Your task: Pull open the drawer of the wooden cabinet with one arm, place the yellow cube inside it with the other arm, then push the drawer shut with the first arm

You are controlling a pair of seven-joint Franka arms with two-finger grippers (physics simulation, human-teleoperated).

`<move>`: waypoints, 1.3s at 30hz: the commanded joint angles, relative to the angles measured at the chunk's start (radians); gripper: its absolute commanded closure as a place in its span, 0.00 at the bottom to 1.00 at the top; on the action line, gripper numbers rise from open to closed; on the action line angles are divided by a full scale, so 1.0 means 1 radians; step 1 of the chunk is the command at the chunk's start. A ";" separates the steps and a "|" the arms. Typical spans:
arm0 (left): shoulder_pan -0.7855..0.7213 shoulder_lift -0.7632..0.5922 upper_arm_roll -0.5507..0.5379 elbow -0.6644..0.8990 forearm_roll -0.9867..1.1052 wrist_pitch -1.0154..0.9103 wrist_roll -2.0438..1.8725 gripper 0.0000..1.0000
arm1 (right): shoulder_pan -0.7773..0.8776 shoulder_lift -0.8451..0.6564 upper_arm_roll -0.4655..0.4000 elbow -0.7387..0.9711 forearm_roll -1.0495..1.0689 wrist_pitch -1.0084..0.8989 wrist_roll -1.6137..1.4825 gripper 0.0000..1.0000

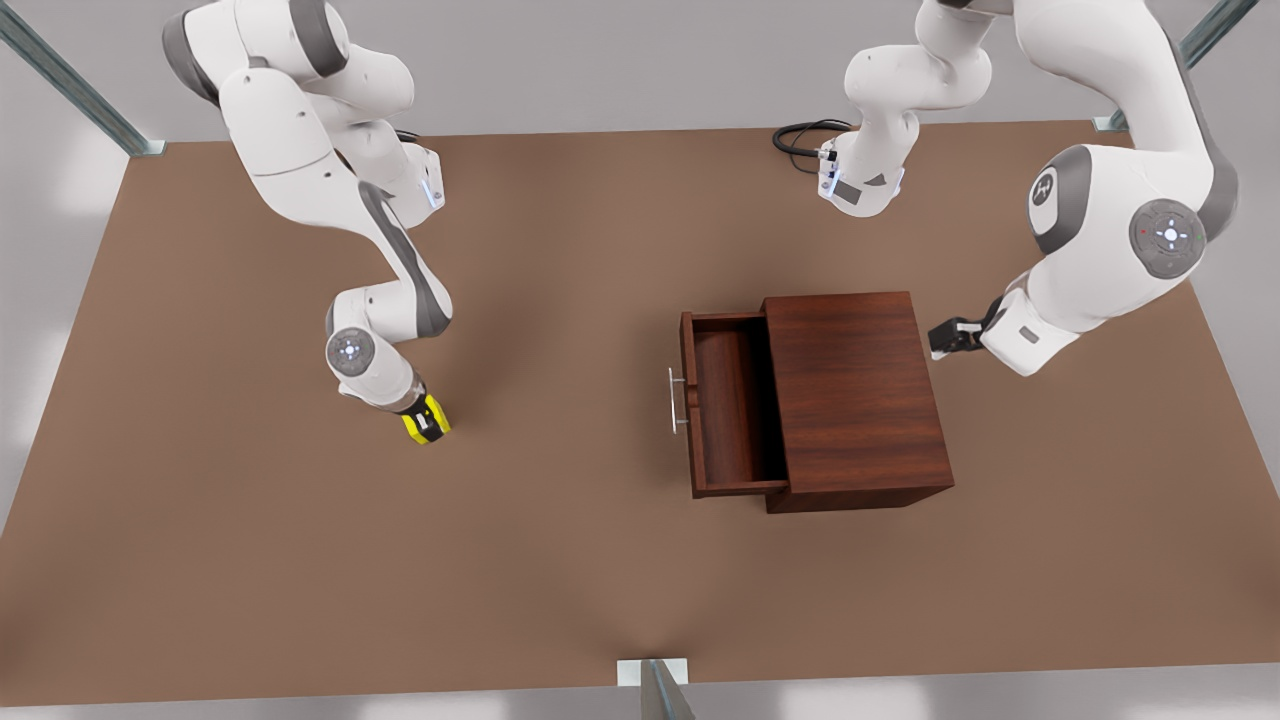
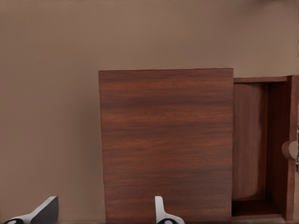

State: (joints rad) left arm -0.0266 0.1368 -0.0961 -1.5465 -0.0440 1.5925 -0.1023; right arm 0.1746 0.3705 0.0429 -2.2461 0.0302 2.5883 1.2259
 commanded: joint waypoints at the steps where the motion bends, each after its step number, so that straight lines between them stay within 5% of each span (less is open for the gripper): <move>1: 0.011 0.001 0.001 -0.001 0.003 -0.085 0.049 0.00 | -0.001 0.004 0.000 0.000 -0.003 0.007 0.110 0.00; 12: 0.011 0.004 0.003 -0.026 0.012 -0.114 0.015 0.00 | -0.001 0.057 -0.002 0.020 -0.004 0.067 0.121 0.00; 15: 0.013 0.004 0.003 -0.026 0.015 -0.114 0.016 0.00 | -0.001 0.065 -0.002 0.020 -0.004 0.093 0.119 0.16; 19: 0.010 0.004 0.003 -0.041 0.015 -0.114 0.009 0.00 | -0.013 0.071 -0.002 0.019 -0.007 0.098 0.110 0.23; 21: 0.011 0.004 0.003 -0.043 0.016 -0.114 0.009 0.00 | -0.013 0.071 -0.002 0.020 -0.010 0.098 0.110 0.40; 25: 0.013 0.004 0.003 -0.041 0.016 -0.114 0.010 0.00 | -0.013 0.033 0.000 0.019 -0.010 0.084 0.109 0.40; 30: 0.011 0.006 0.003 -0.041 0.018 -0.112 0.010 0.00 | -0.003 -0.094 0.006 0.057 -0.010 -0.065 0.107 0.44; 39: 0.011 0.006 0.003 -0.040 0.026 -0.109 0.010 0.00 | 0.088 -0.064 0.054 0.473 -0.003 -0.551 0.242 0.44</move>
State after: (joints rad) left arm -0.0156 0.1437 -0.0933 -1.5867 -0.0212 1.4826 -0.0912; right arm 0.2458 0.3048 0.0963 -1.7996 0.0288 2.2667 1.3335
